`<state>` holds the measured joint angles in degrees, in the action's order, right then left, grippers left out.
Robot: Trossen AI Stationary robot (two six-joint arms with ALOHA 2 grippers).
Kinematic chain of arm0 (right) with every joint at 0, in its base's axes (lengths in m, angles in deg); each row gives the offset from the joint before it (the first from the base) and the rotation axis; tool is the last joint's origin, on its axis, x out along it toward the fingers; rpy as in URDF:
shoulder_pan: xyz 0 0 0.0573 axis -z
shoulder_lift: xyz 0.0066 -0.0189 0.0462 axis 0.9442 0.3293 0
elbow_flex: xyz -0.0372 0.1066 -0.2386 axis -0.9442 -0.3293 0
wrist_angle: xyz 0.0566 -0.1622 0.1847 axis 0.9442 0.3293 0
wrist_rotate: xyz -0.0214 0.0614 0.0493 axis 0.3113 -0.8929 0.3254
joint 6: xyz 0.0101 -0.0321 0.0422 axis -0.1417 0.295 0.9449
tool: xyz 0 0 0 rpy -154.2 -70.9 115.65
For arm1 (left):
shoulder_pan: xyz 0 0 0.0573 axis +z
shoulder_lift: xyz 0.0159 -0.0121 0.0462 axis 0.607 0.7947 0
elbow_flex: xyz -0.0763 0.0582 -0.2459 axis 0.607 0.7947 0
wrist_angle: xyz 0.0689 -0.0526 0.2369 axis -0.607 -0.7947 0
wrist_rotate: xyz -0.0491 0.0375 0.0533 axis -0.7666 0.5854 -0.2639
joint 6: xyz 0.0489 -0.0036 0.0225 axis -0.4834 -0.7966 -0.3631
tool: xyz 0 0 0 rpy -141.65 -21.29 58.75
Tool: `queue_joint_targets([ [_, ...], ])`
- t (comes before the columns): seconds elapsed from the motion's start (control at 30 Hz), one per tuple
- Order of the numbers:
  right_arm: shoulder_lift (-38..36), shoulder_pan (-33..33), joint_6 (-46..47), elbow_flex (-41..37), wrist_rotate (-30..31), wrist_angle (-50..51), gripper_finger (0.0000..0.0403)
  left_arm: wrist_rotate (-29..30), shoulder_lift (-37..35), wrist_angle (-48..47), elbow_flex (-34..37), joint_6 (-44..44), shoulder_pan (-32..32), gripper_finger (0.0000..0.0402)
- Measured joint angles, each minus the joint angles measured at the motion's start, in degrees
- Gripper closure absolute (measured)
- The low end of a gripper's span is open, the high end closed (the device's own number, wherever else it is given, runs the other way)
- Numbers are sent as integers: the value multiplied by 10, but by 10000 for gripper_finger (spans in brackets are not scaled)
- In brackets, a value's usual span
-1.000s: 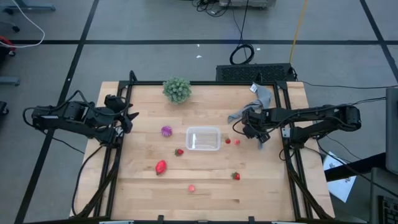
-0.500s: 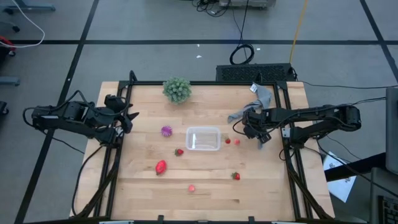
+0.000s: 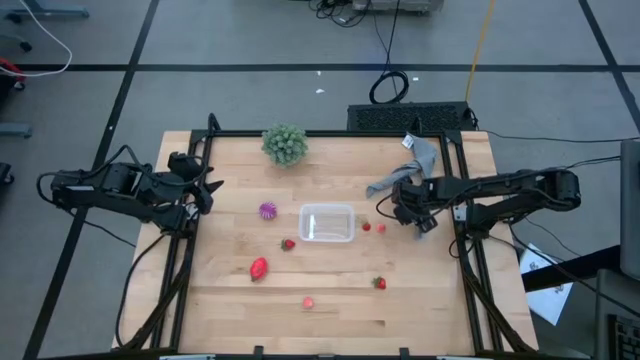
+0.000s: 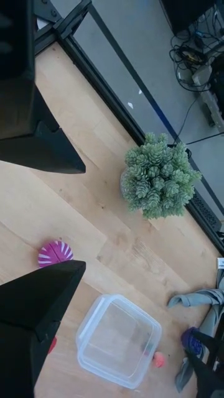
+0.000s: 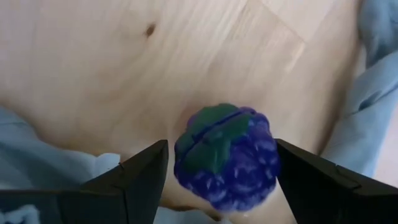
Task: Pick and placing Produce into tupperware
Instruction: Put the grapes into the transparent container
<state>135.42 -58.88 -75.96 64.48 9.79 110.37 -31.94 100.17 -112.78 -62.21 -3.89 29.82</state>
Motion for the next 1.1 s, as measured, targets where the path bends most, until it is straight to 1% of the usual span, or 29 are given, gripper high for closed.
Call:
queue_joint_targets([
  [0.23, 0, 0, -1, -5, 1, -38, 128, 0, 0, 2, 0, 0, 0, 158],
  [0.47, 0, 0, 0, -5, 4, -37, 129, 0, 0, 3, 0, 0, 0, 158],
  [0.63, 0, 0, 23, -5, 6, -37, 129, 0, 0, 3, 0, 0, 0, 158],
  [0.77, 0, 0, 30, -5, 31, -36, 129, 0, 0, 3, 0, 0, 0, 158],
  [1.03, 0, 0, 31, -5, 31, -36, 129, 0, 0, 3, 0, 0, 0, 158],
  [1.1, 0, 0, 46, -5, 31, -36, 133, 0, 0, 3, 0, 0, 0, 158],
])
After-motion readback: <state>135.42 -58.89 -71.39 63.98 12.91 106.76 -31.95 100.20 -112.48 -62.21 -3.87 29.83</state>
